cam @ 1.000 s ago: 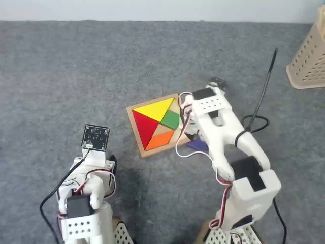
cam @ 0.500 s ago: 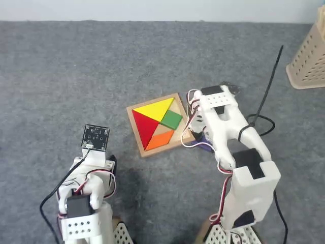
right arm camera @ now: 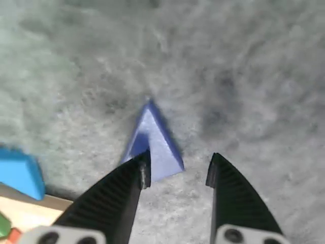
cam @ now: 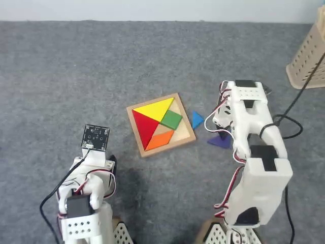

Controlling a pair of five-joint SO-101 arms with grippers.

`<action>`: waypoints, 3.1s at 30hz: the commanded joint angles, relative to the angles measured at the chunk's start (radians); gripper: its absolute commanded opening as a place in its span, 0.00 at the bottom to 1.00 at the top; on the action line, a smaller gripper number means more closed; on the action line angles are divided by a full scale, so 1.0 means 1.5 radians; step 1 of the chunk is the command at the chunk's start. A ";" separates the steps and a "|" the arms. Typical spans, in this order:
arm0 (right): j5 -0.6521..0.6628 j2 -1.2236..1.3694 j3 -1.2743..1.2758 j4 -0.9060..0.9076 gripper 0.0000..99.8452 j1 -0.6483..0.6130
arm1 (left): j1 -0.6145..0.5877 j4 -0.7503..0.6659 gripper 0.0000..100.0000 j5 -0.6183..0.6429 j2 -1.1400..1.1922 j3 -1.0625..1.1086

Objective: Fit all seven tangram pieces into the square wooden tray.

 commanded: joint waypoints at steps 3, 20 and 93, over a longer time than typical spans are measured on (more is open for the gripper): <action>-0.012 -0.012 -0.039 0.018 0.19 0.009 | 0.001 0.003 0.17 -0.003 -0.004 -0.008; -0.055 0.004 -0.114 0.044 0.20 -0.063 | 0.001 0.003 0.17 -0.003 -0.004 -0.008; 0.446 -0.255 0.173 -0.160 0.08 -0.075 | 0.001 0.003 0.17 -0.003 -0.004 -0.008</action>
